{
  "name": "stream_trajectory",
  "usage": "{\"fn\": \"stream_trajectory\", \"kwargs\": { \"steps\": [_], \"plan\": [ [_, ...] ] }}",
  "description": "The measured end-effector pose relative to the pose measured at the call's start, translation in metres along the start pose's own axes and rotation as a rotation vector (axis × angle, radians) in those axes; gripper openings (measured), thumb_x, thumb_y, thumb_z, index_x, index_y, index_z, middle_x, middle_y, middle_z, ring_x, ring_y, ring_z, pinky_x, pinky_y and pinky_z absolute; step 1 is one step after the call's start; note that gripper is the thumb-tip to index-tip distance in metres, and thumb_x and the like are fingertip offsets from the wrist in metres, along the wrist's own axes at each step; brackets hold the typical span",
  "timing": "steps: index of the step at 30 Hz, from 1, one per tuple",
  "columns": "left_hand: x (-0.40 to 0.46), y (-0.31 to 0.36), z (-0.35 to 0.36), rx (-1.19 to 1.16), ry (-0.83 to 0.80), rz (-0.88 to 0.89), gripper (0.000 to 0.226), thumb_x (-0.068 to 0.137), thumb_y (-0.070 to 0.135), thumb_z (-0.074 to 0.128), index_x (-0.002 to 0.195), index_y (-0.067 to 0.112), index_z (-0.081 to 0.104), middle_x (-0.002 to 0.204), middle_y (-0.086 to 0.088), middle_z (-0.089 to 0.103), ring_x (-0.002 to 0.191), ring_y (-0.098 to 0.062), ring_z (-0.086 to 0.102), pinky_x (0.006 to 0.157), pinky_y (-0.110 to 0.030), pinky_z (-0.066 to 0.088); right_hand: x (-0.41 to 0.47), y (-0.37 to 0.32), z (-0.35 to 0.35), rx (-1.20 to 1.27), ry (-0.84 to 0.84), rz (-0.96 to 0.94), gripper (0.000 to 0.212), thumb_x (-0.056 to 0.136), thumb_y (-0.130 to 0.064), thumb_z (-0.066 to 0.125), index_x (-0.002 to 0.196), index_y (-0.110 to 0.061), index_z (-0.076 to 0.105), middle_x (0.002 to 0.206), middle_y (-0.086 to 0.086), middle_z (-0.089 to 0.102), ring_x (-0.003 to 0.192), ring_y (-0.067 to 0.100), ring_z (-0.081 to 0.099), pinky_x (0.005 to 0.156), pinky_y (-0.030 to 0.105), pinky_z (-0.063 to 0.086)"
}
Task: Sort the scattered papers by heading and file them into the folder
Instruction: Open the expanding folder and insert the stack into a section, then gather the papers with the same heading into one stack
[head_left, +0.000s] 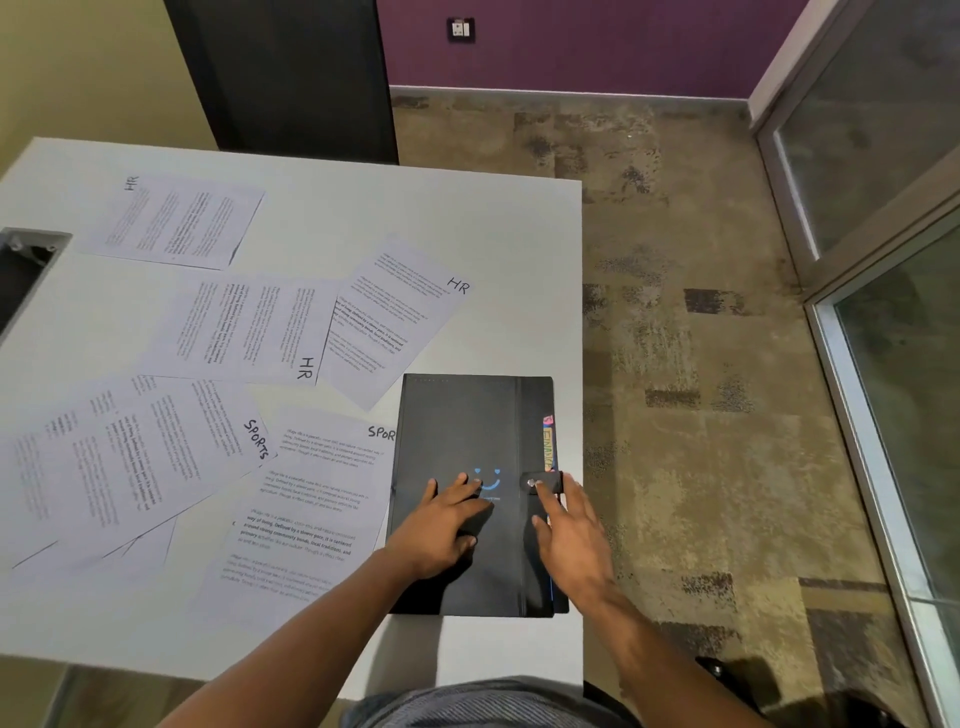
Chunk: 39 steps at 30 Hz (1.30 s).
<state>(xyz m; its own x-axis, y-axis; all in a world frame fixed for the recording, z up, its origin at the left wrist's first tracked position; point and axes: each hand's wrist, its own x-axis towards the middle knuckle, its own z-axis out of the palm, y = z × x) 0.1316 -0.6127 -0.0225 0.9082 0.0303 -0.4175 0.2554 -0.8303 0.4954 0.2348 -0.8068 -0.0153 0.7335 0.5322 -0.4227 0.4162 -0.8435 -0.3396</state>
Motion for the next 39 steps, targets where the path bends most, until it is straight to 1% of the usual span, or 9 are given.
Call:
{"fn": "stream_trajectory", "kwargs": {
  "steps": [4, 8, 14, 18, 22, 26, 30, 34, 39],
  "plan": [
    [-0.023, -0.008, -0.003, -0.163, 0.261, -0.038, 0.048, 0.091, 0.016, 0.061, 0.138, 0.015, 0.052, 0.151, -0.006, 0.039, 0.145, -0.027, 0.028, 0.119, -0.039, 0.022, -0.010, -0.006, 0.006, -0.055, 0.108, -0.012, 0.052, 0.099, -0.038, 0.050, 0.148, -0.024, 0.043, 0.160, 0.008, 0.030, 0.149, 0.026, 0.025, 0.117, 0.042, 0.030],
    [-0.061, -0.028, -0.004, -0.216, 0.457, -0.224, 0.043, 0.090, 0.017, 0.063, 0.132, 0.013, 0.057, 0.145, -0.007, 0.046, 0.134, -0.026, 0.043, 0.112, -0.028, 0.028, -0.018, -0.024, 0.013, -0.096, 0.201, -0.085, 0.046, 0.093, -0.035, 0.060, 0.135, -0.016, 0.059, 0.147, 0.009, 0.051, 0.139, 0.028, 0.044, 0.110, 0.041, 0.037],
    [-0.124, -0.067, -0.005, -0.289, 0.594, -0.591, 0.046, 0.090, 0.043, 0.050, 0.120, 0.011, 0.064, 0.131, -0.012, 0.058, 0.124, -0.031, 0.051, 0.104, -0.042, 0.039, -0.034, -0.064, 0.031, -0.002, 0.118, -0.195, 0.047, 0.096, -0.030, 0.058, 0.141, -0.016, 0.054, 0.153, 0.005, 0.044, 0.145, 0.023, 0.035, 0.115, 0.034, 0.027],
    [-0.164, -0.101, -0.010, -0.244, 0.592, -0.802, 0.049, 0.088, 0.047, 0.056, 0.121, 0.012, 0.063, 0.132, -0.013, 0.059, 0.126, -0.031, 0.050, 0.101, -0.048, 0.042, -0.045, -0.104, 0.044, 0.062, 0.023, -0.267, 0.050, 0.102, -0.031, 0.047, 0.150, -0.023, 0.038, 0.162, -0.004, 0.026, 0.151, 0.013, 0.018, 0.115, 0.020, 0.008],
    [-0.194, -0.115, -0.021, -0.227, 0.613, -0.943, 0.044, 0.088, 0.040, 0.066, 0.120, 0.010, 0.062, 0.128, -0.011, 0.058, 0.124, -0.029, 0.048, 0.098, -0.052, 0.039, -0.053, -0.145, 0.067, 0.081, -0.052, -0.313, 0.052, 0.103, -0.030, 0.043, 0.153, -0.023, 0.031, 0.162, -0.009, 0.014, 0.152, 0.012, 0.012, 0.114, 0.016, 0.003],
    [-0.206, -0.131, -0.021, -0.255, 0.542, -0.931, 0.052, 0.085, 0.047, 0.067, 0.119, 0.010, 0.056, 0.122, -0.010, 0.054, 0.118, -0.027, 0.050, 0.090, -0.043, 0.047, -0.062, -0.177, 0.092, 0.024, -0.128, -0.318, 0.056, 0.104, -0.032, 0.040, 0.156, -0.023, 0.023, 0.165, -0.003, 0.010, 0.152, 0.013, 0.009, 0.114, 0.018, -0.005],
    [-0.206, -0.146, -0.014, -0.255, 0.453, -0.968, 0.057, 0.083, 0.050, 0.068, 0.122, 0.014, 0.047, 0.123, -0.006, 0.049, 0.115, -0.026, 0.047, 0.086, -0.041, 0.049, -0.071, -0.198, 0.112, -0.194, -0.173, -0.329, 0.060, 0.103, -0.037, 0.037, 0.157, -0.021, 0.016, 0.166, 0.003, 0.007, 0.153, 0.018, 0.003, 0.102, 0.029, -0.037],
    [-0.200, -0.153, -0.015, -0.286, 0.428, -0.926, 0.063, 0.082, 0.040, 0.072, 0.128, 0.013, 0.039, 0.124, -0.012, 0.046, 0.114, -0.031, 0.045, 0.086, -0.040, 0.049, -0.074, -0.210, 0.115, -0.295, -0.219, -0.287, 0.060, 0.103, -0.037, 0.037, 0.157, -0.021, 0.015, 0.166, 0.006, 0.006, 0.153, 0.021, 0.002, 0.113, 0.045, -0.022],
    [-0.194, -0.162, -0.025, -0.387, 0.399, -0.901, 0.053, 0.082, 0.025, 0.070, 0.121, 0.015, 0.035, 0.107, -0.010, 0.052, 0.096, -0.028, 0.055, 0.072, -0.037, 0.050, -0.069, -0.212, 0.108, -0.209, -0.275, -0.258, 0.060, 0.102, -0.041, 0.038, 0.156, -0.023, 0.021, 0.166, 0.003, 0.009, 0.153, 0.018, 0.003, 0.116, 0.042, -0.016]
  ]
}}
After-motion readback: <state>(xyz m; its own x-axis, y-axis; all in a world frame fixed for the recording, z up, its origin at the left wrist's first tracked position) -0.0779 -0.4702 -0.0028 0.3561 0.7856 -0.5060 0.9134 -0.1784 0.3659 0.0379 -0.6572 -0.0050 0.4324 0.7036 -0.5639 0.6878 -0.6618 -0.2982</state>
